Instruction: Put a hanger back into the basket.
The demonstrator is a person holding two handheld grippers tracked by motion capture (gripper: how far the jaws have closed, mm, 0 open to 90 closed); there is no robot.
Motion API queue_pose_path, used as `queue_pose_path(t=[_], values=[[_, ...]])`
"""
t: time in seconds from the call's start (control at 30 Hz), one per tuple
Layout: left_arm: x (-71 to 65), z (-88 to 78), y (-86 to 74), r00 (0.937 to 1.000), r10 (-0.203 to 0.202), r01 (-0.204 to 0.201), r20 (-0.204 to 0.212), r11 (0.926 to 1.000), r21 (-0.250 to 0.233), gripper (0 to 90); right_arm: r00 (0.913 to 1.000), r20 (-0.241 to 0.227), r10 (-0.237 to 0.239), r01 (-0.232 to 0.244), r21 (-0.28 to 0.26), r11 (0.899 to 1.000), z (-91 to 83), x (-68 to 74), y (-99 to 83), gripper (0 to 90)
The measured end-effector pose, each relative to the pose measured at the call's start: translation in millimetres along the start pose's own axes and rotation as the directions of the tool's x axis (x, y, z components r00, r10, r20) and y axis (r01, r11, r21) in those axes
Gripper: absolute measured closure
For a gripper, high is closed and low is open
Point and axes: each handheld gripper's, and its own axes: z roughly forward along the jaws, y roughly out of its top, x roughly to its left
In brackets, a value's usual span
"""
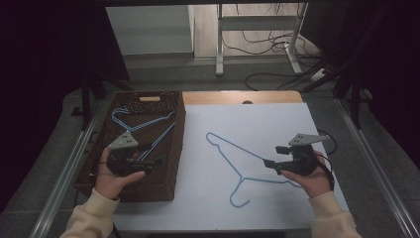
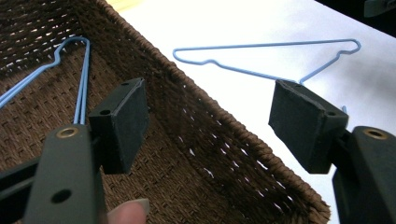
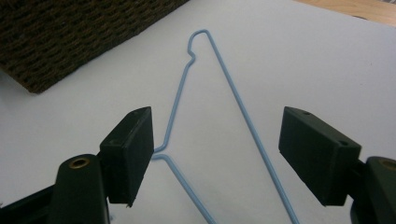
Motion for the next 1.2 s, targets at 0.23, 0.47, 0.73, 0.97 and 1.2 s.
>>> queue_pose_path(t=[0.23, 0.47, 0.73, 0.97, 1.2], values=[[0.7, 2.4, 0.2, 1.0, -0.005, 0.005, -0.001, 1.0, 0.007, 27.7, 1.0, -0.003, 0.007, -0.007, 0.045, 0.999, 2.8, 7.2, -2.1, 24.8], [-2.9, 5.4, 0.6, 0.9999, 0.006, -0.006, 0.008, 0.9999, 0.016, 27.7, 0.9992, -0.006, -0.04, 0.04, 0.115, 0.993, 10.6, 15.4, -3.6, 26.2], [-18.3, 15.6, -0.4, 0.9986, 0.04, -0.041, 0.034, 0.9983, 0.042, 27.8, 0.9976, -0.004, -0.069, 0.069, 0.187, 0.98, 23.5, 16.3, -10.5, 28.2], [-23.8, 17.9, 0.5, 0.9975, 0.055, -0.057, 0.045, 0.9973, 0.047, 27.8, 0.9967, 0.001, -0.081, 0.079, 0.213, 0.974, 30.3, 17.5, -13.2, 30.8], [-24.3, 17.0, 1.1, 0.9974, 0.056, -0.058, 0.045, 0.9975, 0.042, 27.8, 0.9979, 0.011, -0.064, 0.06, 0.226, 0.972, 45.7, 27.2, -9.3, 46.7]])
